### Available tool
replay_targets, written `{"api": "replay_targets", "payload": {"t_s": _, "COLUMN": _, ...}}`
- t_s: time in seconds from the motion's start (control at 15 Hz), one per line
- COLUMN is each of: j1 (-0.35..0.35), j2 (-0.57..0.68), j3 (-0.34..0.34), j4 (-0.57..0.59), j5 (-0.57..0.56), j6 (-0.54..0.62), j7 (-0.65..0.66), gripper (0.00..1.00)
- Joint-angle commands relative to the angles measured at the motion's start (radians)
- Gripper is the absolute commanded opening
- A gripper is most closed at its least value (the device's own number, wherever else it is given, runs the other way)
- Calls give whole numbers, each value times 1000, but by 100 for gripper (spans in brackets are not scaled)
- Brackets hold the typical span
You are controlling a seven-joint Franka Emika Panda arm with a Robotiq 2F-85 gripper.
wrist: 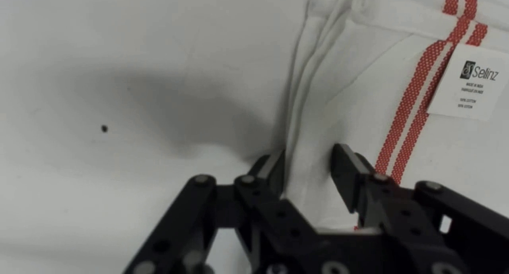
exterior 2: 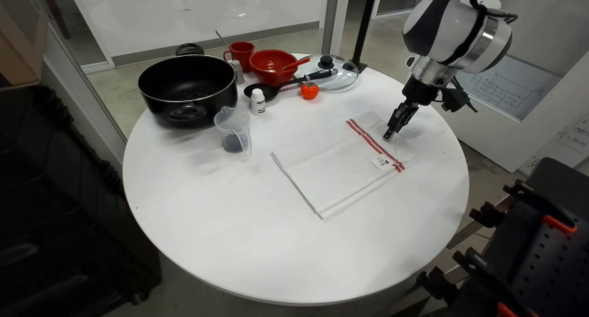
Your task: Fold the towel
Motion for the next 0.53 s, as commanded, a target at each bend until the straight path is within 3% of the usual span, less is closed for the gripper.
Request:
{"api": "replay_targets", "payload": {"t_s": 0.0, "j1": -44, "j2": -15, "j3": 41, "j4": -44, "j5": -18, "j6": 40, "j7": -14, "gripper": 5}}
{"api": "replay_targets", "payload": {"t_s": 0.13, "j1": -45, "j2": -16, "j3": 45, "j4": -43, "j5": -21, "j6": 36, "j7": 6, "gripper": 0}}
{"api": "replay_targets", "payload": {"t_s": 0.47, "j1": -27, "j2": -17, "j3": 29, "j4": -5, "j5": -21, "j6": 28, "j7": 65, "gripper": 2}}
